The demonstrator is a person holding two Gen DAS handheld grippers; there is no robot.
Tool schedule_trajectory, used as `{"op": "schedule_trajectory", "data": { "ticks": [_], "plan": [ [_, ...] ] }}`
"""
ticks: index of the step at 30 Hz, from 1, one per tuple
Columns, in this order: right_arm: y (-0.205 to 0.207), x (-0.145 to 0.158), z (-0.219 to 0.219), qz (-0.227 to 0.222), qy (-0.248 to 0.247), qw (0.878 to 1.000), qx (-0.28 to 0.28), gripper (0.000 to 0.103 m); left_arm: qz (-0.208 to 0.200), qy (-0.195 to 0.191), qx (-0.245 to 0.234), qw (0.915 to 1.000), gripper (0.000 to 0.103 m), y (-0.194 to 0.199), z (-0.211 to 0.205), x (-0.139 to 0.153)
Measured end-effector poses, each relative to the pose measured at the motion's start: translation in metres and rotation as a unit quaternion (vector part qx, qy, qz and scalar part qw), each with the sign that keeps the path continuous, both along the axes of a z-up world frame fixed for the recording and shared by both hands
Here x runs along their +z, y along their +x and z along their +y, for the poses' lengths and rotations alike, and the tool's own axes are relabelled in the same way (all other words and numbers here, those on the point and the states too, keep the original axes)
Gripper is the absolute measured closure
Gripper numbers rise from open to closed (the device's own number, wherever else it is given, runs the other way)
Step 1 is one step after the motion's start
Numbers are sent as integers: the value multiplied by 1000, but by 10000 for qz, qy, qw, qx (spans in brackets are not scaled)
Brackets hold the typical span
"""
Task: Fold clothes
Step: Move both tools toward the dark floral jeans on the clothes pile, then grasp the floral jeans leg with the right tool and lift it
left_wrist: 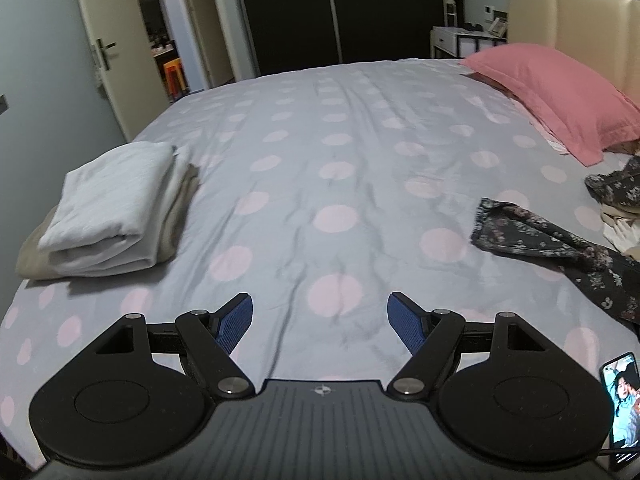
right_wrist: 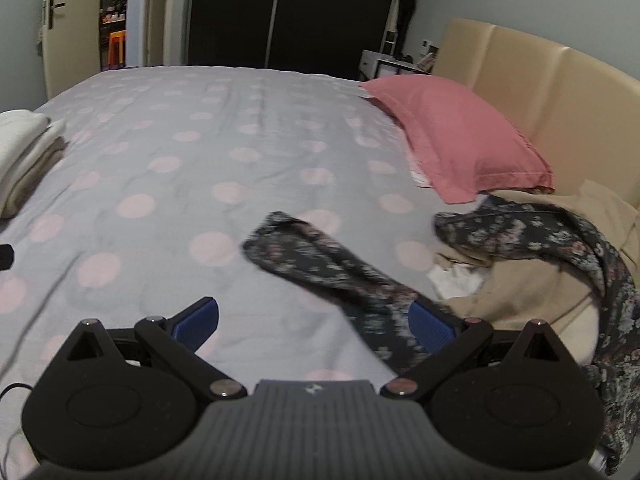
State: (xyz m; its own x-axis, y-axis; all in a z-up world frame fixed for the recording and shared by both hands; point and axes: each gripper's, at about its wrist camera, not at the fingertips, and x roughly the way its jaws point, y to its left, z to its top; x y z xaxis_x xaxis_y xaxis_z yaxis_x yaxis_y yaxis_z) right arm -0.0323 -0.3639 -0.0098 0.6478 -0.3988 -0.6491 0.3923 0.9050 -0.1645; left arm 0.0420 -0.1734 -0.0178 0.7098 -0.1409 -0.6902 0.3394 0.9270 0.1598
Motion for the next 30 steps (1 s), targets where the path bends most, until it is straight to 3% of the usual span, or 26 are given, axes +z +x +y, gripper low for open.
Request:
{"op": "schedule_trajectory", "data": {
  "ticks": [7, 17, 24, 29, 30],
  "plan": [
    [-8, -22, -71, 300, -12, 9982, -518, 1, 85, 42, -249, 9996, 29, 10, -35, -5],
    [6, -97, -150, 940, 435, 9923, -686, 3, 376, 253, -430, 9980, 29, 26, -77, -27],
    [33, -141, -177, 1210, 519, 9895, -597, 23, 605, 369, -406, 9967, 29, 39, -92, -45],
    [37, -160, -194, 1262, 953, 9849, -711, 33, 709, 430, -389, 9958, 29, 47, -97, -55],
    [38, -159, -195, 1251, 1043, 9843, -683, 42, 722, 435, -383, 9957, 29, 48, -98, -56]
  ]
}}
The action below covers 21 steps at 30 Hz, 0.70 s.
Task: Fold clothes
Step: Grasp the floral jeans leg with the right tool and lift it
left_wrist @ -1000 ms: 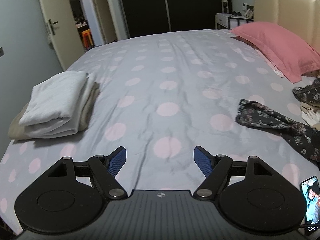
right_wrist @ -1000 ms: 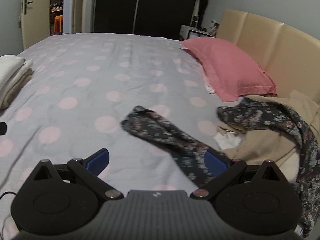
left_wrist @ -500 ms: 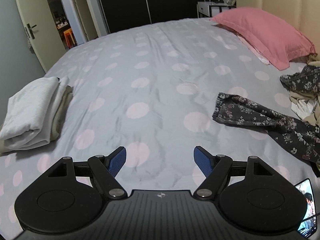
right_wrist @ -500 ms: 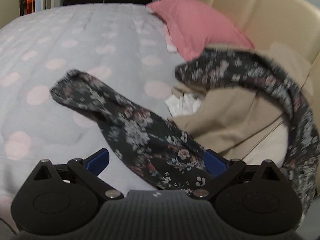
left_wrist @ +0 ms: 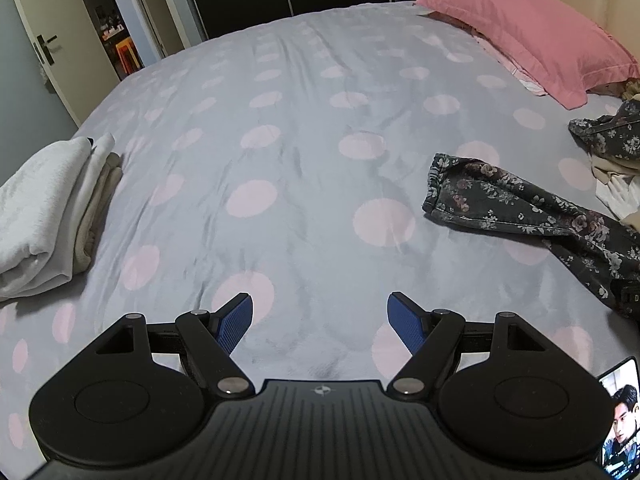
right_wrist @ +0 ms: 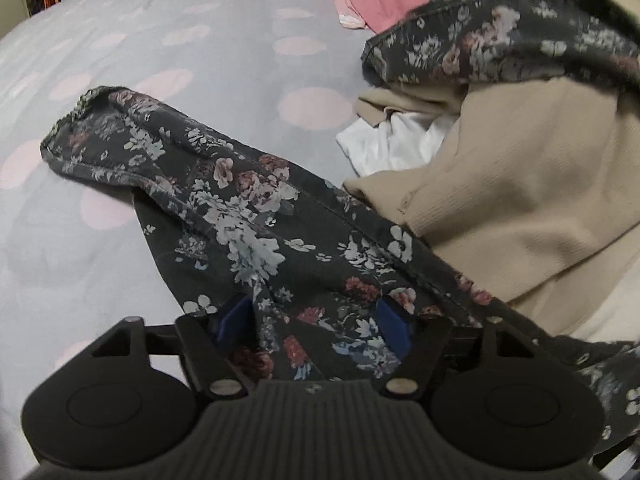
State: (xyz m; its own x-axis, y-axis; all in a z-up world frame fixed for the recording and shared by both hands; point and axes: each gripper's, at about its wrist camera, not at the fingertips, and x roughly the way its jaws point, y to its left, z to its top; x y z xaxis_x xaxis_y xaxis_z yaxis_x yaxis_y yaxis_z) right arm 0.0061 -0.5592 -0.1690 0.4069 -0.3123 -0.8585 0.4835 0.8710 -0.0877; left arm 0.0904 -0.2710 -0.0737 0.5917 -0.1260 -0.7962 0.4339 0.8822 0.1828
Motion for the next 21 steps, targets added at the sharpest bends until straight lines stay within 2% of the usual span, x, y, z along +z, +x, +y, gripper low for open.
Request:
{"op": "schedule_trajectory", "data": {
  "ticks": [1, 2, 3, 10, 12, 16, 19, 21],
  "plan": [
    [1, 1, 0, -27, 100, 9999, 20, 59, 11, 3, 4, 10000, 29, 1, -1, -1],
    [3, 2, 1, -67, 216, 9997, 47, 68, 22, 2, 4, 10000, 29, 1, -1, -1],
    [4, 3, 3, -107, 331, 9994, 75, 84, 32, 3, 0, 10000, 29, 2, -1, -2],
    [7, 19, 26, -143, 56, 9996, 240, 99, 50, -66, -7, 10000, 29, -2, 4, 0],
    [4, 29, 35, -228, 89, 9994, 258, 99, 53, -96, -6, 9999, 29, -4, 7, 2],
    [2, 45, 63, -258, -188, 9982, 499, 99, 6, -137, -22, 9999, 29, -9, 14, 7],
    [-1, 54, 80, -312, -189, 9970, 677, 100, -20, -190, 17, 9998, 29, -11, 21, 11],
    [-4, 59, 90, -365, -18, 9962, 789, 101, -34, -229, 48, 9997, 29, -13, 26, 14]
  ]
}}
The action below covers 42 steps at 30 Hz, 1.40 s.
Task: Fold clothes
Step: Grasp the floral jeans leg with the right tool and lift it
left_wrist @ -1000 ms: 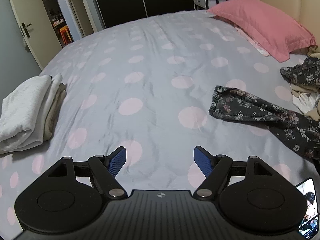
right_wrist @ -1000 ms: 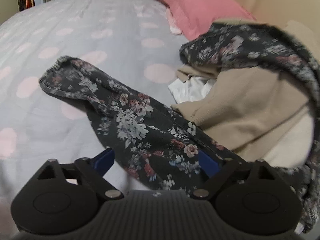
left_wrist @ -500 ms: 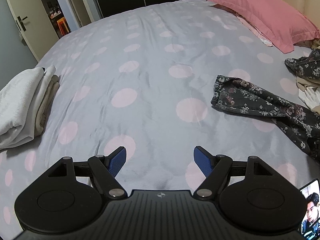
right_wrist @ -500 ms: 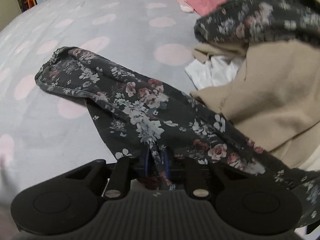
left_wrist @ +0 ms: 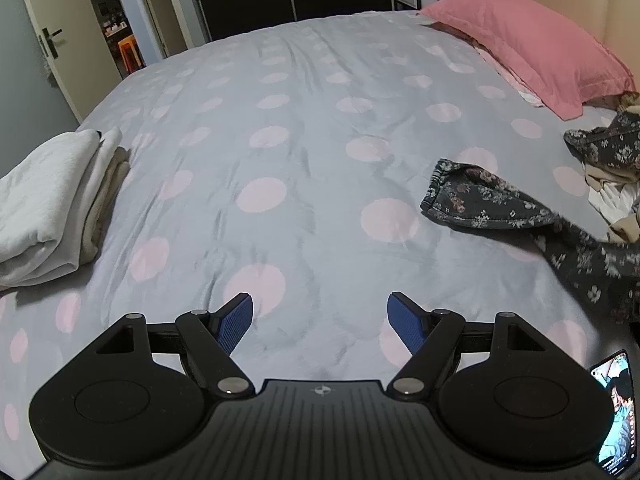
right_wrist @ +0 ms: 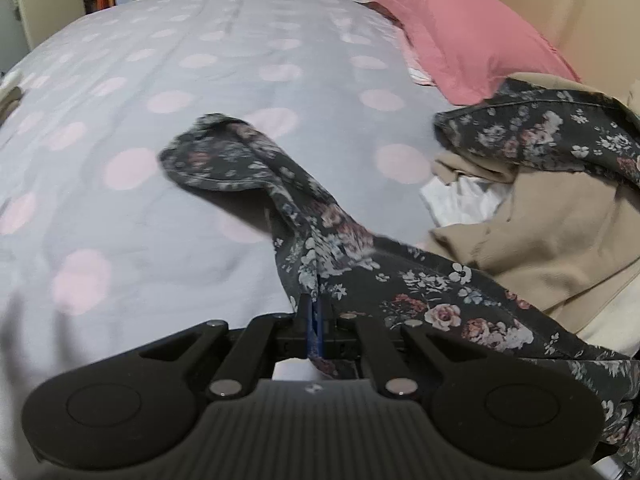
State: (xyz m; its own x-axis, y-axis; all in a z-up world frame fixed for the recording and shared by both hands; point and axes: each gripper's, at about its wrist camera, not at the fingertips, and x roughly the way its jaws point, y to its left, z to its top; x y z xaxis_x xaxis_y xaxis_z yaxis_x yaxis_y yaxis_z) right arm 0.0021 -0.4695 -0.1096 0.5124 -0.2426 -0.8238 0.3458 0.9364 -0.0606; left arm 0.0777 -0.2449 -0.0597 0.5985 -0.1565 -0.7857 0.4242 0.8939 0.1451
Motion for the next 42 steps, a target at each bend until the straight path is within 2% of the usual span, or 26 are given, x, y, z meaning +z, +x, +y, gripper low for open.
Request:
{"op": "schedule_trajectory", "data": {
  "ticks": [2, 6, 10, 14, 18, 20, 22, 24, 29, 32, 34, 38, 42],
  "plan": [
    [-3, 7, 13, -79, 319, 9993, 204, 101, -4, -36, 28, 10000, 29, -1, 5, 2],
    [-3, 16, 46, -42, 162, 9989, 441, 101, -8, -109, 91, 9999, 29, -2, 16, 5],
    [-9, 25, 73, -74, 553, 9948, 850, 101, 22, -140, 175, 9997, 29, -1, 28, 4],
    [-13, 34, 105, -161, 1059, 9855, 1313, 101, 50, -150, 299, 9994, 29, 0, 39, 3],
    [-13, 33, 113, -44, 872, 9890, 1197, 98, 129, -276, 295, 9991, 29, 0, 45, 5],
    [-17, 38, 106, -84, 817, 9905, 1102, 96, 218, -385, 246, 9987, 29, 0, 46, 5],
    [-26, 44, 99, -112, 677, 9925, 1012, 81, 340, -504, 129, 9981, 29, 1, 43, 5],
    [-34, 51, 88, -107, 414, 9954, 859, 72, 467, -595, -42, 9971, 29, 3, 35, 3],
    [-57, 64, 42, 6, -21, 9996, 275, 68, 613, -614, -511, 9949, 29, 3, 2, -7],
    [-71, 70, 5, 99, -393, 9989, -219, 58, 782, -603, -743, 9923, 29, 1, -22, -18],
    [-80, 73, -20, 156, -707, 9957, -569, 45, 920, -571, -887, 9902, 30, 1, -39, -27],
    [-91, 77, -72, 289, -1441, 9814, -1234, 40, 1211, -459, -1029, 9862, 36, 3, -66, -47],
    [-92, 74, -116, 457, -1814, 9675, -1704, 35, 1450, -275, -982, 9842, 41, 8, -82, -66]
  ]
}}
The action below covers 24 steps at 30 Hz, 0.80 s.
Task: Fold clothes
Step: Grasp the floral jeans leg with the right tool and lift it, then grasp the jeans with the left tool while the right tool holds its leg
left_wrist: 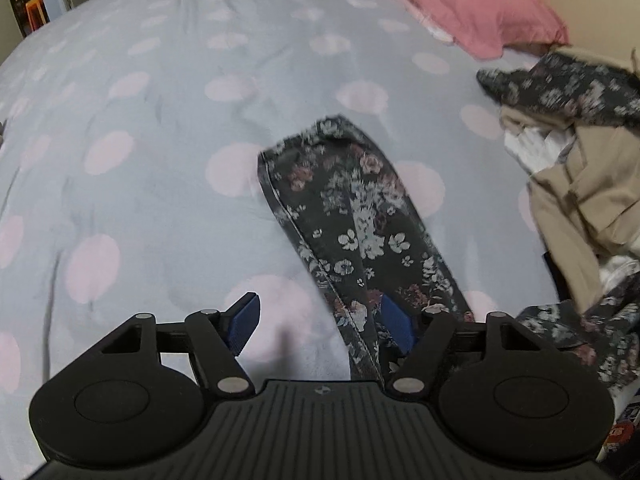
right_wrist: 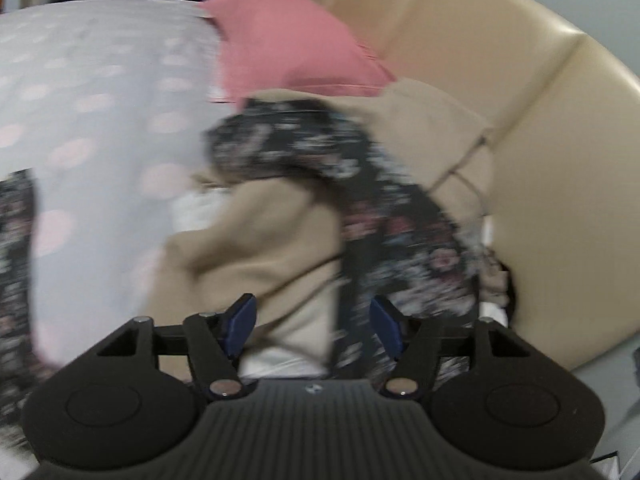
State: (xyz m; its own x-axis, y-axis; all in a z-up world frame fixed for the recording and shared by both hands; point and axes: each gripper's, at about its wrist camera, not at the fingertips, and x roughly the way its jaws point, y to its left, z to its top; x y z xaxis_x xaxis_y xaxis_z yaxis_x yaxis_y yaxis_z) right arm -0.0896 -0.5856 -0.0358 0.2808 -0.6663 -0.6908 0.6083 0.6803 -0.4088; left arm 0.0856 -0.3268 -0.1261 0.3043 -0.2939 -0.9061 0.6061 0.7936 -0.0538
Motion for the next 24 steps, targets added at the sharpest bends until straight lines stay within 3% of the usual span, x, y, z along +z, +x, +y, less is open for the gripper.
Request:
{"op": "schedule_trajectory", "data": {
  "ticks": [5, 6, 7, 8, 9, 10, 15, 20, 24],
  "plan": [
    [6, -13, -42, 176, -171, 9988, -433, 38, 361, 234, 46, 9991, 60, 7, -10, -23],
    [7, -15, -47, 198, -166, 9984, -499, 46, 410, 248, 43, 9988, 63, 7, -10, -26],
    [8, -17, -51, 205, -139, 9982, -545, 60, 451, 254, 31, 9987, 71, 8, -11, -28],
    [8, -18, -54, 209, -104, 9981, -574, 68, 475, 262, -1, 9985, 81, 8, -11, -30],
    [8, -18, -56, 206, -59, 9980, -587, 88, 478, 258, -43, 9985, 85, 8, -12, -32],
    [8, -17, -57, 198, -28, 9980, -600, 101, 471, 209, -117, 9986, 94, 7, -12, -32],
    [14, -4, -39, 85, -70, 9989, -448, 102, 210, -140, -235, 9994, 102, 8, -4, -14],
    [23, 26, 4, -42, -189, 9998, 23, 102, -253, -593, 81, 9979, 103, 19, 24, 26],
    [36, 46, 42, -198, -212, 9982, 517, 102, -707, -962, 411, 9920, 103, 30, 64, 69]
  ]
}}
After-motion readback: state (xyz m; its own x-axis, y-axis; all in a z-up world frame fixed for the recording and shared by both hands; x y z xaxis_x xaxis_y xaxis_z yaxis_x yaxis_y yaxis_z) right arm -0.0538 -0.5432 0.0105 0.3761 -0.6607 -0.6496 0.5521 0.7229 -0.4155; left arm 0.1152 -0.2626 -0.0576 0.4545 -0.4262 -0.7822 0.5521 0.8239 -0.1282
